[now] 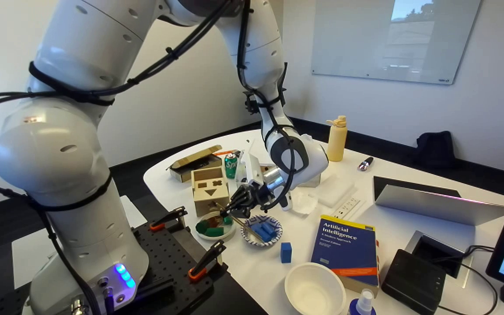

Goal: Use the chopsticks to stir the contents in the bowl.

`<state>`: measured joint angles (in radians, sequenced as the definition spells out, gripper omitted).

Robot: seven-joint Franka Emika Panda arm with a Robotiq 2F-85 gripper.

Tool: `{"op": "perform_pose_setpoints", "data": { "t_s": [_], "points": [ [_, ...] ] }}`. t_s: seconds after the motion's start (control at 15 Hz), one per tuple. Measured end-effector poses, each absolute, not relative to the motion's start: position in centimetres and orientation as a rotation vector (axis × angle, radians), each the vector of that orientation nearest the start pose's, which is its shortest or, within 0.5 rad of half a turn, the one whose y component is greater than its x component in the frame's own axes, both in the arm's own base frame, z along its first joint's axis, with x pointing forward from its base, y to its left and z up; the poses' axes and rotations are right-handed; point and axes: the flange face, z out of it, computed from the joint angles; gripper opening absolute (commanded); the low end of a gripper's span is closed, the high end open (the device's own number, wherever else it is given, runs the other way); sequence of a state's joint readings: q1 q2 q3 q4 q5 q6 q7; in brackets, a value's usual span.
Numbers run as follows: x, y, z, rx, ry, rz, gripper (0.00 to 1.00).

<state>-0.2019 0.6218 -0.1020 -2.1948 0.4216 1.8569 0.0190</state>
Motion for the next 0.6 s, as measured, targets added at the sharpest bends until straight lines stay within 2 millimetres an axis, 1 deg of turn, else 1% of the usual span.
{"op": "perform_pose_setpoints", "data": {
  "t_s": [0.27,0.6],
  "points": [
    [41.8,-10.4,6.5,-2.413,0.803,1.136,0.02],
    [42.6,-9.3,6.2,-2.403,0.693,1.077,0.02]
  ]
}}
